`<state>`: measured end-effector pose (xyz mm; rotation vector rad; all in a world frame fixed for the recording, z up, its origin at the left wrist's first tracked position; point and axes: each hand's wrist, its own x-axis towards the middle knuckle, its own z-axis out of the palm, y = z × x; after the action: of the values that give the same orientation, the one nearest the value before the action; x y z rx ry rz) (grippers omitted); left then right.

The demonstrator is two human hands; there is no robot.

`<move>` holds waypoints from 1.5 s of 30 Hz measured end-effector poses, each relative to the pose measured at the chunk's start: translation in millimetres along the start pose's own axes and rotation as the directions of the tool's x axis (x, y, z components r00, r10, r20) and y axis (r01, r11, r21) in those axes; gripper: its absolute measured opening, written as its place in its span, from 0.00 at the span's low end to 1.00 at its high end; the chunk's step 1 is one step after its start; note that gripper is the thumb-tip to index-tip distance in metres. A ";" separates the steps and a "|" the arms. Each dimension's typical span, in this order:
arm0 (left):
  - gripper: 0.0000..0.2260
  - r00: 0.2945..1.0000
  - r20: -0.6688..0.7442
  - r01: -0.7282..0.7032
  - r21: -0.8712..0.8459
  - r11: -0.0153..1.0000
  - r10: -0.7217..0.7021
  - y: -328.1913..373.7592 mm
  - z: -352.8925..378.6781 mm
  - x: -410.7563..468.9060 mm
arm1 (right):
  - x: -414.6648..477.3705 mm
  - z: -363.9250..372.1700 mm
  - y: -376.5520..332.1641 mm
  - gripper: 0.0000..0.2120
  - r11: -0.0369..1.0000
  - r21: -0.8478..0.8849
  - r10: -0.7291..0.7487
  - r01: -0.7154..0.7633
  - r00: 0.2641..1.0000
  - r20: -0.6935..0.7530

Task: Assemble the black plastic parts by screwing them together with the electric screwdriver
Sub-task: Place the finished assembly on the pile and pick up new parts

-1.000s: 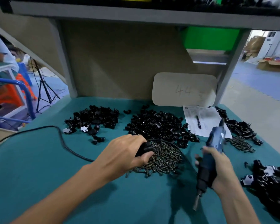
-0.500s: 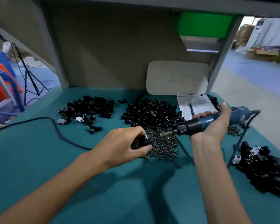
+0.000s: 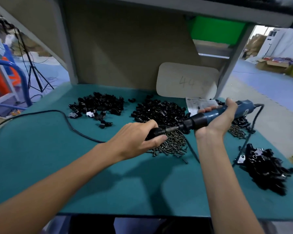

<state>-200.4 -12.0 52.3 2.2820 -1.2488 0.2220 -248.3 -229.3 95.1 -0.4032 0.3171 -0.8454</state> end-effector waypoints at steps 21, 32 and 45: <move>0.21 0.994 0.019 -0.111 0.222 0.969 0.109 -59.2 43.9 28.5 | 38.6 -18.8 51.7 0.18 0.982 -0.187 -0.085 0.038 0.965 -0.248; 0.25 0.996 0.024 -0.087 0.301 0.950 0.084 -59.1 47.3 28.1 | 35.4 -20.0 53.9 0.15 0.977 -0.205 -0.106 0.055 0.962 -0.250; 0.23 0.996 0.037 -0.084 0.336 0.938 0.076 -58.9 46.9 27.5 | 33.3 -17.7 56.4 0.14 0.974 -0.219 -0.111 0.053 0.958 -0.264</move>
<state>-141.4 -30.9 1.4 2.5273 -1.4078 0.4724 -198.1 -225.2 49.6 -0.4992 0.6560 -0.9552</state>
